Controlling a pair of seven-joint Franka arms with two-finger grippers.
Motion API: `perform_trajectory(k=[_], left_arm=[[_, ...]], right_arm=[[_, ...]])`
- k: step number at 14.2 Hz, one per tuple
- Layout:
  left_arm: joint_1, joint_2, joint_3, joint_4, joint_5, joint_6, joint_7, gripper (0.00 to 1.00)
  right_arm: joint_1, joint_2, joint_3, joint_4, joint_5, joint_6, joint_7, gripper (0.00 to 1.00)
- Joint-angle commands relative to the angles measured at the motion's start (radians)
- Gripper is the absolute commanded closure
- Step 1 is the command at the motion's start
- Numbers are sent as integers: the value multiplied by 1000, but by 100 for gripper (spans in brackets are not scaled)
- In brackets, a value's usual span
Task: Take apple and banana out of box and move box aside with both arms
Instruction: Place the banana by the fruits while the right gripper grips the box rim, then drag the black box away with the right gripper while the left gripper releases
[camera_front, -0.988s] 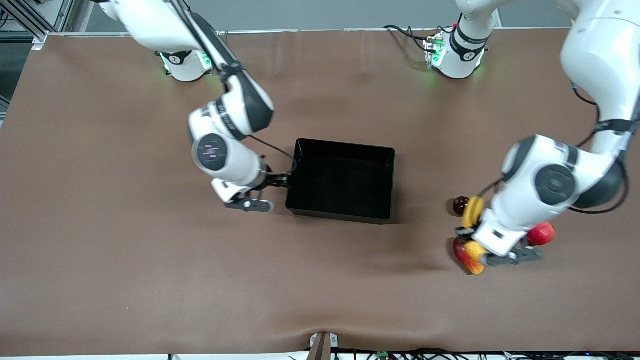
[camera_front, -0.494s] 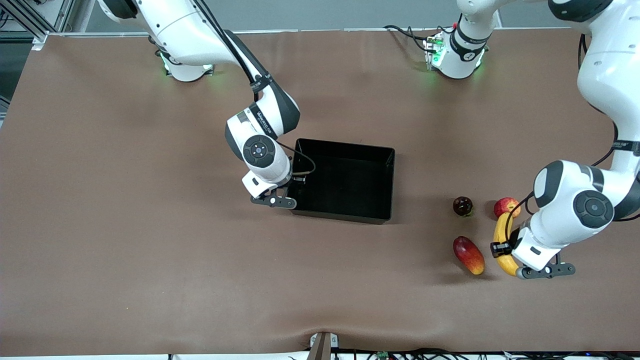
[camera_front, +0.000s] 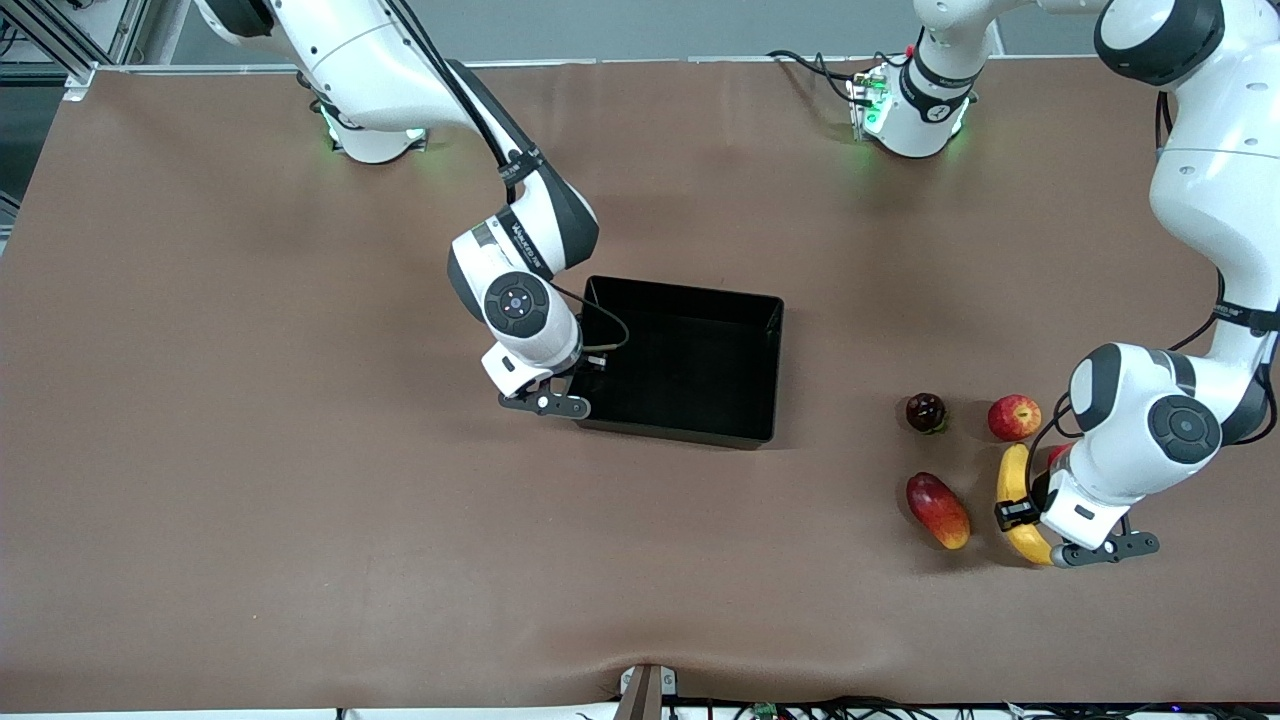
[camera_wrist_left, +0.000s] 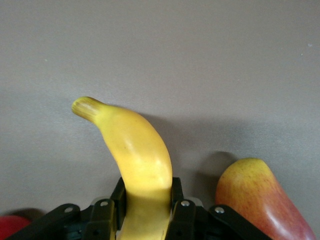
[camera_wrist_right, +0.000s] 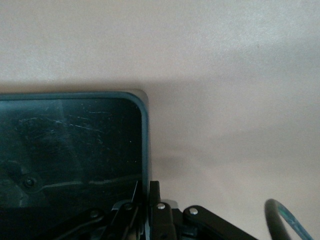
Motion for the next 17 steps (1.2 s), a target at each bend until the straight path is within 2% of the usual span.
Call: perform_trajectory(k=[1,3,5,6,7,8,12,14,17], left_arm=[[-11,14,3,1,-15,23,-8,100],[-14,37,3,2,-15,26,-11,100],[-16,54,3,2,-3,49,-10,100],[-16,57,3,2,2,54,-5,80],[-16,55,3,2,3,54,5,32],[-11,52,3,4,7,54,12,0],[-8,11,0,5,7,40,33,0],[-13,-27,-6,4,7,2,33,0],[-1,-89,-78,4,7,-104,36,0]], right_arm=[[-18,-23,1,15,-9,-60,1,100],[-53,-55,3,23,-6,-100,-18,100],[-114,-95,3,55,23,-209,-106,100],[-143,-119,3,63,44,-264,-144,100],[-165,-150,0,60,45,-295,-172,100],[-189,-181,-4,54,45,-319,-181,100],[-296,-256,-5,54,34,-425,-184,100],[-373,-287,-5,51,11,-468,-257,100],[-499,-308,-7,51,5,-484,-381,100]])
